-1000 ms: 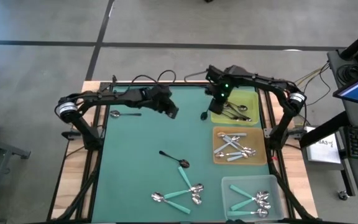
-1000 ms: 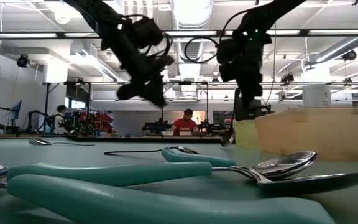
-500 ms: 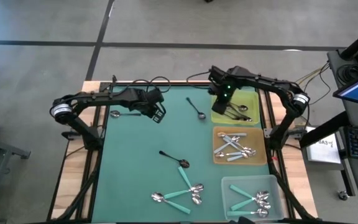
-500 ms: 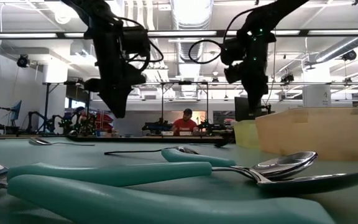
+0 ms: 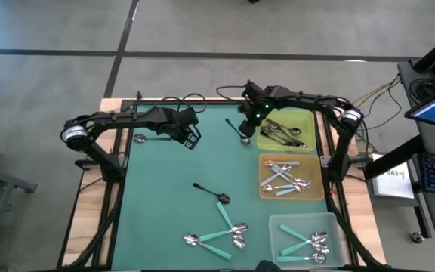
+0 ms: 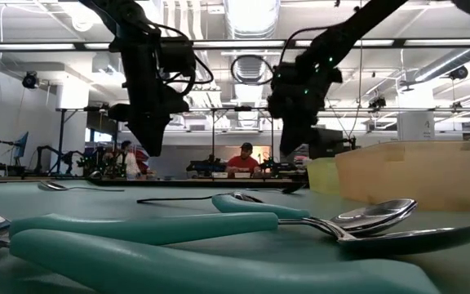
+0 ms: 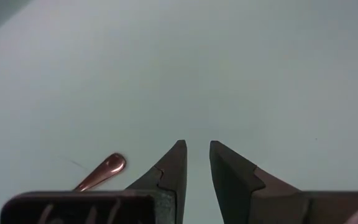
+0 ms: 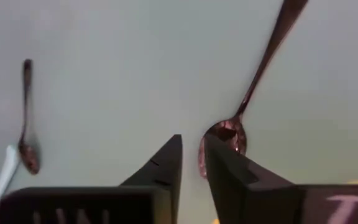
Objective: Sort silverware by color (type)
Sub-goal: Put the black spoon into the yellow bin
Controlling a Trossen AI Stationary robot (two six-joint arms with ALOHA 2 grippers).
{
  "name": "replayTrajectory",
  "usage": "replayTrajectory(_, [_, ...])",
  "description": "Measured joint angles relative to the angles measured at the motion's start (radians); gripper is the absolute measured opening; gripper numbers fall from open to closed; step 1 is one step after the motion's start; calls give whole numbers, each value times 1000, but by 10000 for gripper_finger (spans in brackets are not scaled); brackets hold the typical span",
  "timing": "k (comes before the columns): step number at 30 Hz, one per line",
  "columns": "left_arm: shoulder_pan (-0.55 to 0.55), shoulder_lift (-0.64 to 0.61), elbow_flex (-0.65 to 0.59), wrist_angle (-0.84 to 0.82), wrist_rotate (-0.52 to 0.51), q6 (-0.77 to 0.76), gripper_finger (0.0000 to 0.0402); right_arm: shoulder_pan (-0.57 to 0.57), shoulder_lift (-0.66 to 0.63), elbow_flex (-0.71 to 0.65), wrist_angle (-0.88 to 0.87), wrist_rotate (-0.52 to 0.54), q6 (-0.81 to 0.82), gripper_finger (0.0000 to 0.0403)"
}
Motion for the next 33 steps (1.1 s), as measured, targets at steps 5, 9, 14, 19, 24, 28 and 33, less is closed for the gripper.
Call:
replayTrajectory(5, [-1,-2,0,-14,1,1,55,12,87,0,58,16,111,104])
replayTrajectory(9, [-1,-11,0,-20,0,39,55,17,139,16,74,160,160,120])
replayTrajectory(14, [0,-41,0,-21,0,94,55,23,160,29,91,285,220,125])
replayTrajectory(19, [0,-86,-5,-23,-1,145,55,47,160,40,113,283,276,121])
replayTrajectory(24, [1,-147,-27,-26,-4,185,55,90,156,40,146,326,309,120])
replayTrajectory(28, [4,-211,-75,-22,-45,195,55,124,183,40,156,422,319,116])
replayTrajectory(33, [7,-307,-155,-11,-80,170,55,137,227,41,193,470,329,113])
